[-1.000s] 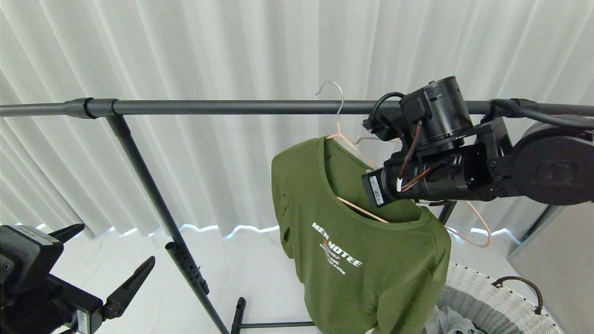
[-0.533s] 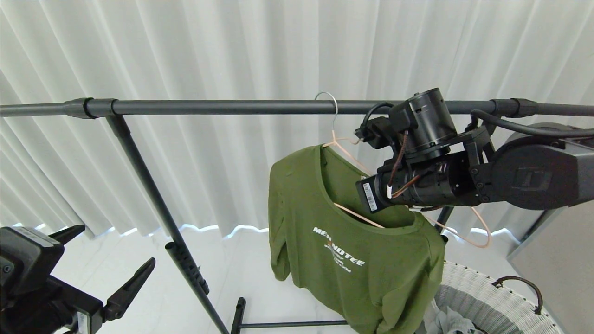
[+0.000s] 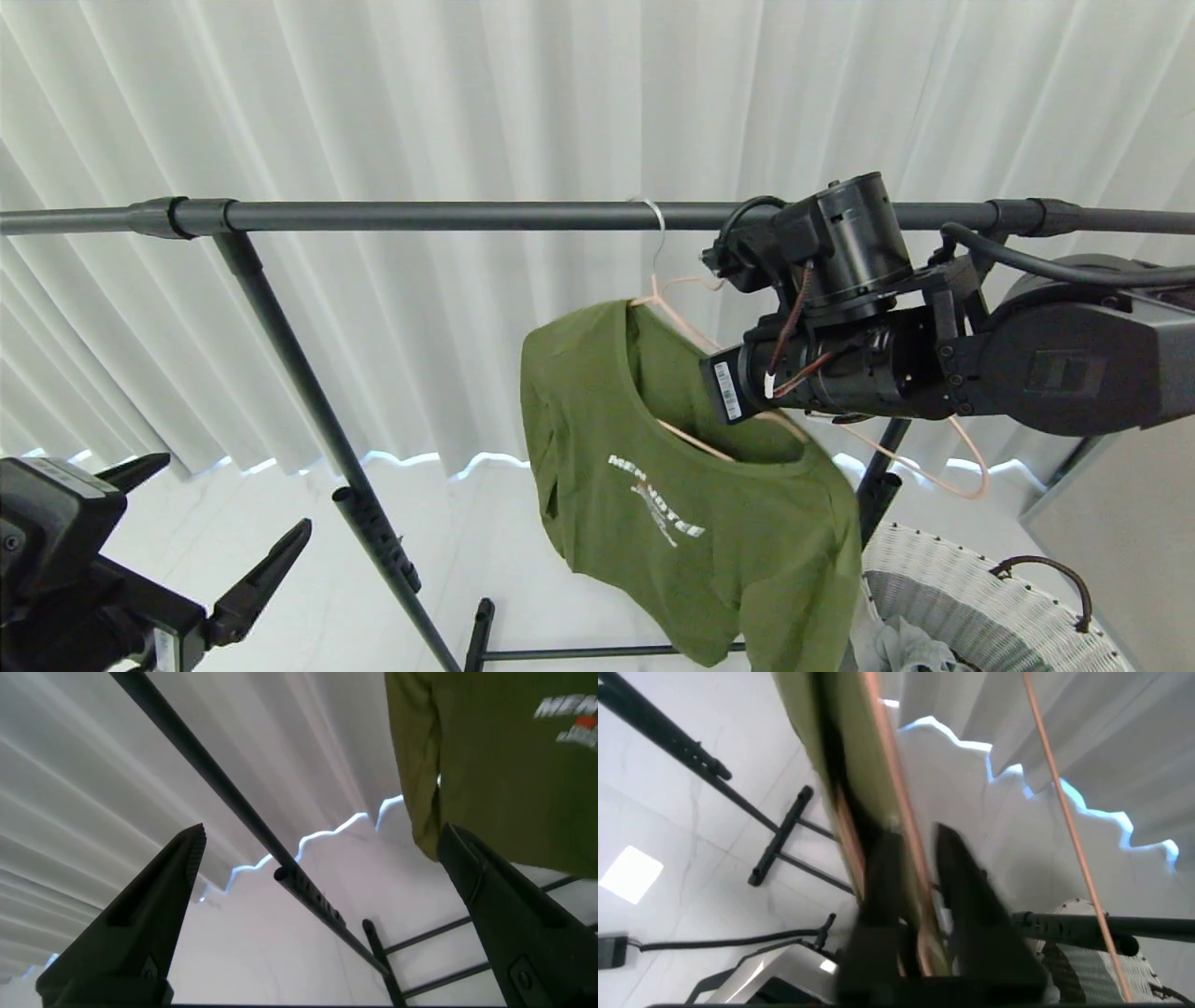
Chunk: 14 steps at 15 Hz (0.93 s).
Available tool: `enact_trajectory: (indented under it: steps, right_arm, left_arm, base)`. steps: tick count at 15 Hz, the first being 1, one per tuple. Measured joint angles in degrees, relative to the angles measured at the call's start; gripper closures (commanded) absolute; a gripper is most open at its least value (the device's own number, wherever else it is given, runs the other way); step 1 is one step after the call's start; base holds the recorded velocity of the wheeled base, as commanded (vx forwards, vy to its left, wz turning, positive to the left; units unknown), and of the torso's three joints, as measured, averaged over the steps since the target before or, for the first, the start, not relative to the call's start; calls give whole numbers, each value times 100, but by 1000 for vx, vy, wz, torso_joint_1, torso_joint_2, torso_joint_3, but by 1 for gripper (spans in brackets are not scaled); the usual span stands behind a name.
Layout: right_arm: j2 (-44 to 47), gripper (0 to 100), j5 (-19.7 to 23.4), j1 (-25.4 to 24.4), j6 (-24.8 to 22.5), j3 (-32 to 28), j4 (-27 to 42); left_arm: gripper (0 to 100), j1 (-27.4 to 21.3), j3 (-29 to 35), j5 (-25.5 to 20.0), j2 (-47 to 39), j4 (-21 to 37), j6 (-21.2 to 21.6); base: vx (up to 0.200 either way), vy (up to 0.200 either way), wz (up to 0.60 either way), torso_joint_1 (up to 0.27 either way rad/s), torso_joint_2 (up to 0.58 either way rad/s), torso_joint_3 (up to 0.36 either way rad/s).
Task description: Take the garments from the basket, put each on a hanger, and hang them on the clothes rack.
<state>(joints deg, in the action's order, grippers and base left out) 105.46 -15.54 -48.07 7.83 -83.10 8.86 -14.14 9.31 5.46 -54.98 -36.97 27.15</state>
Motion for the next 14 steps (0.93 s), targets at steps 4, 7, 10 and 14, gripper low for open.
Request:
enact_trajectory:
  steps: [4,7,10,14]
  right_arm:
    - [-59,0,0,-30,54,17,-88]
    - [-240,0,-5,-33,188,80,-39]
    - [-686,0,-107,-33,224,603,-28]
    - [-1497,0,-422,52,205,1742,2]
  left_arm:
    - [0,0,-13,1,27,0,0]
    - [0,1,-17,6,40,0,-17]
    - [0,111,-15,4,38,0,-49]
    - [0,423,-17,6,29,5,-52]
  base:
    - [0,0,0,0,0,0]
    - [0,0,0,0,0,0]
    - [0,0,0,0,0,0]
    - [0,0,0,0,0,0]
